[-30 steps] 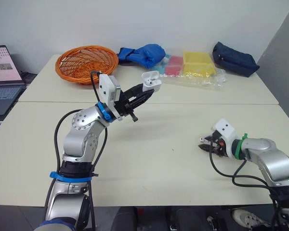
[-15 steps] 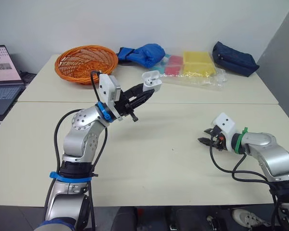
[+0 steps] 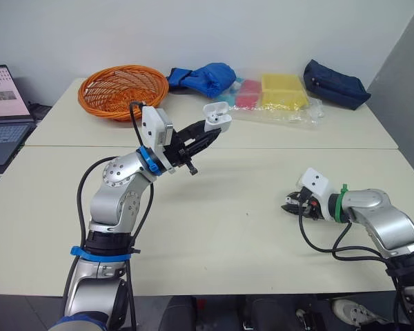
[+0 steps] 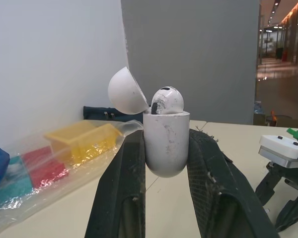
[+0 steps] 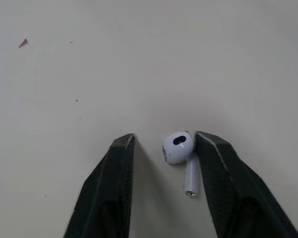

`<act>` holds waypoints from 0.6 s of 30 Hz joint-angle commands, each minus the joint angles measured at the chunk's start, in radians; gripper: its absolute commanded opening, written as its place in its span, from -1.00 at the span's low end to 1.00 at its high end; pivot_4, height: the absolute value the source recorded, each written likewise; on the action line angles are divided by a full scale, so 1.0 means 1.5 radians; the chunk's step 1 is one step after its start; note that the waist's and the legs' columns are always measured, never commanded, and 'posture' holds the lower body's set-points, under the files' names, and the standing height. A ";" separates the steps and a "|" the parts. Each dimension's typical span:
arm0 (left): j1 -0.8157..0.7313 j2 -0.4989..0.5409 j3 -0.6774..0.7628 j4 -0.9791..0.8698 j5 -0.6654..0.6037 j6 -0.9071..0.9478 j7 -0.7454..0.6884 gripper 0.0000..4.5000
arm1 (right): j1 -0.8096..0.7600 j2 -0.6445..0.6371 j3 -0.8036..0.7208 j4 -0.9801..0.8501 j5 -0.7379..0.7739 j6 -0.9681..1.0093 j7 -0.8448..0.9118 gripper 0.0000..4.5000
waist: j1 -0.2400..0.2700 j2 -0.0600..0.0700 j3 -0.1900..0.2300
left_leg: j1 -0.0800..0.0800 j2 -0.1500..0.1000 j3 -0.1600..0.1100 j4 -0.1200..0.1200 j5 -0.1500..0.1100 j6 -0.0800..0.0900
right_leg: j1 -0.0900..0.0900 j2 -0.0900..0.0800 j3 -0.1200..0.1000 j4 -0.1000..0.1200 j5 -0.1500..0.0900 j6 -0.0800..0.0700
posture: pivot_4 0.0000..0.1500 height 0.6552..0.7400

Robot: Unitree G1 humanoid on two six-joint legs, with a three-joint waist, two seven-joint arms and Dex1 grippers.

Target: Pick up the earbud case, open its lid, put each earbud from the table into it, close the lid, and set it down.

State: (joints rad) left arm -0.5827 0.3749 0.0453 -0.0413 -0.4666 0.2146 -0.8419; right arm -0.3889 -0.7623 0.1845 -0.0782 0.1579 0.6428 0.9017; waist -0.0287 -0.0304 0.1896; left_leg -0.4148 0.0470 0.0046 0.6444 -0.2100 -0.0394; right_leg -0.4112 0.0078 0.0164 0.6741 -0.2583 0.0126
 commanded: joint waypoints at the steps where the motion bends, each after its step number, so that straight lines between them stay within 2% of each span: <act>1: -0.006 0.001 0.006 -0.029 -0.008 -0.005 0.002 -0.65 | -0.019 -0.002 0.012 0.048 -0.020 -0.011 0.007 -0.79 | 0.000 0.000 0.000 | 0.000 0.000 0.000 0.000 0.000 0.000 | 0.000 0.000 0.000 0.000 0.000 0.000 | 1.00 1.00; 10: 0.005 0.000 0.007 -0.035 -0.008 -0.006 0.008 -0.65 | -0.024 -0.040 0.015 0.078 -0.028 -0.056 0.044 -0.82 | 0.000 0.000 0.000 | 0.003 -0.001 0.001 0.001 0.000 0.000 | 0.002 0.000 0.000 0.001 0.001 0.001 | 1.00 1.00; 12: 0.004 -0.003 0.007 -0.033 -0.007 -0.010 0.010 -0.65 | -0.011 -0.085 0.005 0.045 -0.012 -0.064 0.097 -0.82 | 0.006 0.000 0.000 | 0.002 -0.001 0.001 0.001 0.000 0.000 | 0.002 0.000 0.000 0.000 0.000 0.001 | 1.00 1.00; 13: 0.007 -0.005 0.007 -0.031 -0.006 -0.015 0.010 -0.65 | 0.006 -0.137 -0.005 0.024 0.000 -0.079 0.152 -0.82 | 0.010 0.000 0.000 | 0.002 -0.001 0.000 0.000 0.000 0.000 | 0.002 0.000 0.000 0.000 0.000 0.001 | 1.00 1.00; 16: 0.017 -0.013 0.011 -0.029 -0.004 -0.025 0.016 -0.65 | 0.061 -0.287 -0.031 0.025 -0.009 -0.207 0.279 -0.82 | 0.021 0.001 0.000 | -0.001 -0.002 0.000 0.000 0.000 0.000 | 0.000 -0.001 0.000 -0.002 0.000 0.001 | 1.00 1.00; 18: 0.021 -0.018 0.011 -0.031 -0.004 -0.029 0.021 -0.65 | 0.080 -0.344 -0.033 0.059 -0.017 -0.272 0.329 -0.82 | 0.018 0.001 0.000 | -0.001 -0.001 0.001 0.000 0.000 0.000 | 0.001 -0.001 0.000 -0.004 0.000 0.002 | 1.00 1.00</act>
State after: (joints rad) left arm -0.5405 0.3596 0.0576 -0.0465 -0.4649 0.2040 -0.8163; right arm -0.2775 -1.2434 0.1711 -0.0005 0.1365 0.3264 1.3202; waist -0.0011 -0.0283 0.1903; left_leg -0.4165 0.0458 0.0067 0.6438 -0.2104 -0.0385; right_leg -0.4101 0.0066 0.0162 0.6666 -0.2582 0.0154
